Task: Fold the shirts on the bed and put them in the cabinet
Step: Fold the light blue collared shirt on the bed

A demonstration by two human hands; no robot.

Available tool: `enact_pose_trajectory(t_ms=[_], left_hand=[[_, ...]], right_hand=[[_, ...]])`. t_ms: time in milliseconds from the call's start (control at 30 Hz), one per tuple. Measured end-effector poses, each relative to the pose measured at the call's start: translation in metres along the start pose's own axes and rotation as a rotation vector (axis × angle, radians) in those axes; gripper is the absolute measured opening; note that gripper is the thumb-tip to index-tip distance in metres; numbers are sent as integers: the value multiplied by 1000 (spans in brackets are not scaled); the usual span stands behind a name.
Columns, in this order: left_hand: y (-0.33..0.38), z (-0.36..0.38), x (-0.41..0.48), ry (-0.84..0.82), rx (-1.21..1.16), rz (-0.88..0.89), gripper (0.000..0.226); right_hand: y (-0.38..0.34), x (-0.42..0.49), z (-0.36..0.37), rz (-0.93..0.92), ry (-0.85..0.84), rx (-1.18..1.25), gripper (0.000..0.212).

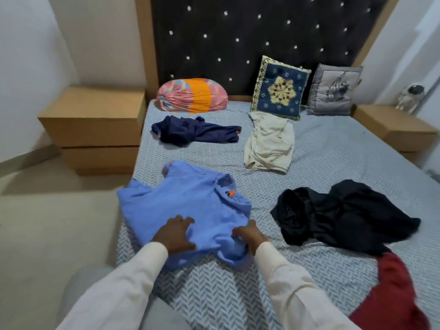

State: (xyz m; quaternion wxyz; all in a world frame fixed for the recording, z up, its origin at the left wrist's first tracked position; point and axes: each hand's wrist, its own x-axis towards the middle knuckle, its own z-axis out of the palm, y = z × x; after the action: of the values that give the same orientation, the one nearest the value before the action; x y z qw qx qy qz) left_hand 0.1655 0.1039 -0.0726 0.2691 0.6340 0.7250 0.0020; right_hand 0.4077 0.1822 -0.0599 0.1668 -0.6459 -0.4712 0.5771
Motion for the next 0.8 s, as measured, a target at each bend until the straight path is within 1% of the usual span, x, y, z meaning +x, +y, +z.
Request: enact_pose_trajectory(t_ms=[33, 100, 133, 167, 200, 233, 333, 367, 433, 500, 533, 600, 667, 733, 767, 800], left_hand=[[-1, 12, -6, -27, 120, 5, 95], [-3, 27, -11, -19, 278, 5, 94], [-4, 29, -11, 9, 307, 8, 91], [-5, 31, -9, 39, 312, 14, 87], [-5, 29, -7, 66, 296, 3, 80], [-6, 28, -4, 95, 275, -11, 70], [-3, 24, 4, 152, 259, -32, 43], [-3, 25, 5, 187, 263, -30, 38], [-4, 29, 3, 228, 309, -42, 35], [-10, 35, -2, 273, 344, -89, 44], [-14, 37, -4, 310, 346, -99, 48], [-23, 38, -6, 397, 358, -86, 51], [-30, 36, -6, 462, 373, -89, 47], [-33, 29, -7, 482, 360, -156, 43], [-33, 26, -6, 478, 337, -200, 42], [-32, 23, -7, 463, 307, -249, 43]], right_hand=[[-1, 1, 4, -68, -8, -9, 51], [-14, 9, 3, -109, -14, -53, 15], [-23, 13, -4, -119, 22, -120, 22], [-29, 19, -17, -153, 108, -258, 34], [-29, 26, -31, -177, 184, -375, 38], [-27, 35, -45, -194, 258, -442, 38], [-6, 39, -83, -112, 397, -530, 43], [4, 42, -92, -89, 403, -560, 42], [18, 49, -108, -37, 329, -713, 34], [26, 54, -116, -28, 224, -852, 23], [26, 56, -120, -41, 197, -875, 15], [22, 60, -132, -45, 220, -844, 11], [17, 64, -153, -102, 319, -725, 13], [12, 61, -176, -208, 568, -455, 18], [11, 57, -188, -250, 713, -278, 28], [10, 49, -198, -253, 858, -94, 43]])
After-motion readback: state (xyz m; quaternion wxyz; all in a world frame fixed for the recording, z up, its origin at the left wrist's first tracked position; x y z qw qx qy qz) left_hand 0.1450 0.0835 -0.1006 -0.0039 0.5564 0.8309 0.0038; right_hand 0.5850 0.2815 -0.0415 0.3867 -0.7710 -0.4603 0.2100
